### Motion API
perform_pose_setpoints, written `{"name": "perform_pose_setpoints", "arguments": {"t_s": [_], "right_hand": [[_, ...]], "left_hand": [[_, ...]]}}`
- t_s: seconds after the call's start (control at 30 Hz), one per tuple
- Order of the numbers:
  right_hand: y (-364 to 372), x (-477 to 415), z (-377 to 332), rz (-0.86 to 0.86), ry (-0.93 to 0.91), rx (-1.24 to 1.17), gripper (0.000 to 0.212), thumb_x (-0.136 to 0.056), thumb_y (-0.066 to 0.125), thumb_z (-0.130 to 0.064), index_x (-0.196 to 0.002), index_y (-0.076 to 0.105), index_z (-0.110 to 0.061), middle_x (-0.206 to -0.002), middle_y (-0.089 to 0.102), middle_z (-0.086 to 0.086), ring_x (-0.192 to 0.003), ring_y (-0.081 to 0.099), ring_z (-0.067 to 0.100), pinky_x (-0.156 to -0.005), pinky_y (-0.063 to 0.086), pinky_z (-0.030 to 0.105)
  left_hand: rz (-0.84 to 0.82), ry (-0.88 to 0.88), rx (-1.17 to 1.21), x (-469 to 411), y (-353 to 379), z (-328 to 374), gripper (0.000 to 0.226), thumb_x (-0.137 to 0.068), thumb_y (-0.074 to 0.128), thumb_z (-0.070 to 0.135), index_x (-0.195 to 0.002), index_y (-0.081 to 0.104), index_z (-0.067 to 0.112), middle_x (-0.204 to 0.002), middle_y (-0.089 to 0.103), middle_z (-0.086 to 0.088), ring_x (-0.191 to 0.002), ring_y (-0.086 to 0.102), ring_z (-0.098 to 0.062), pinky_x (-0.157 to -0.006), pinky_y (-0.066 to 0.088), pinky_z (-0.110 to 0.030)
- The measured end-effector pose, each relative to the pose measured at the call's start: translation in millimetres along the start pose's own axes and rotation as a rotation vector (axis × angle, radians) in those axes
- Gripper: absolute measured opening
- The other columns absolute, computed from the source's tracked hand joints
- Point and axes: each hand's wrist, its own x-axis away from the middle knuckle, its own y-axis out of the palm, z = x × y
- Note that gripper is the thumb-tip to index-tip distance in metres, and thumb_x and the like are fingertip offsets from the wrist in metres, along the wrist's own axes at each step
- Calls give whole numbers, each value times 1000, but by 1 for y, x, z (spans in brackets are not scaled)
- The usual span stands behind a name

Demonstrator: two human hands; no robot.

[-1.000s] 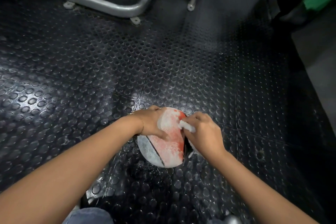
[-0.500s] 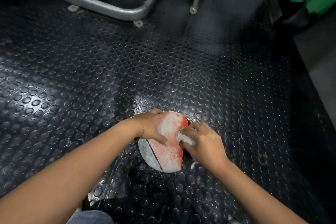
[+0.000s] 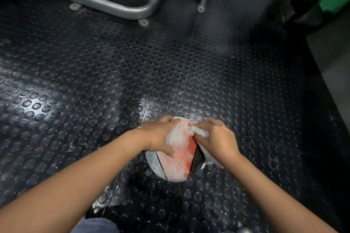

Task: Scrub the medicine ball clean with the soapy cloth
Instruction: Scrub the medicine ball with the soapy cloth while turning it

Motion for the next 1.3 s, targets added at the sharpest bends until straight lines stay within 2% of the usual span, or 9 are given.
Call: {"name": "perform_pose_setpoints", "arguments": {"t_s": [0.13,0.23,0.37,0.5,0.67,0.87,1.03,1.2,1.3], "right_hand": [[1,-8,4,-28,94,-20,20,-87,56,-30,-106,65,-32,-119,57,1,-104,57,22,-81,50,36],[3,1,5,-41,75,-14,21,-88,54,-31,-106,64,-34,-113,57,-5,-101,56,18,-77,47,31],[3,2,6,-31,52,-20,20,-88,54,-31,-105,64,-32,-109,57,-4,-97,57,17,-72,46,29],[2,2,7,-56,85,-73,24,-87,56,-31,-109,64,-29,-110,59,-2,-93,58,17,-72,47,29],[2,-7,12,-85,170,-72,19,-86,57,-30,-102,66,-25,-113,61,2,-84,62,20,-72,50,32],[-1,12,6,-143,86,-75,19,-88,56,-30,-103,66,-30,-112,61,-2,-107,56,20,-80,46,34],[-1,-1,5,-125,111,-53,17,-86,55,-30,-98,67,-30,-111,61,-2,-97,60,18,-77,52,34],[-3,14,-1,-139,13,-79,20,-87,55,-32,-105,65,-35,-109,46,-21,-79,52,0,-74,49,25],[-3,4,4,-128,45,-60,21,-87,54,-30,-105,65,-33,-116,58,-7,-83,61,12,-71,55,32]], "left_hand": [[18,30,-33,7,8,3,114,-71,71,57,-150,-6,30,-156,-6,12,-129,40,-20,-94,46,-31],[-1,67,9,9,8,-2,111,-73,72,51,-150,-5,30,-155,-5,13,-127,40,-19,-93,45,-28],[-32,8,266,5,11,-19,107,-75,71,50,-150,-2,29,-155,-4,13,-140,21,-16,-113,27,-31],[-58,-17,347,6,17,-23,116,-72,74,49,-151,-7,25,-157,-1,7,-143,10,-16,-116,14,-32],[-16,-11,304,10,22,-17,117,-69,76,51,-150,-3,27,-157,-2,5,-143,15,-19,-117,20,-32],[-15,-8,328,17,28,-23,119,-66,80,48,-150,-3,31,-156,-8,12,-142,16,-15,-113,23,-30],[-20,12,309,15,26,-20,118,-68,78,48,-151,-2,28,-156,-7,13,-140,20,-15,-110,25,-26],[-22,10,324,15,26,-23,118,-65,79,49,-150,-2,31,-156,-5,14,-140,21,-16,-113,28,-30],[-6,32,262,14,29,-17,118,-66,77,52,-150,-2,28,-155,-5,14,-140,22,-15,-112,28,-28]]}}
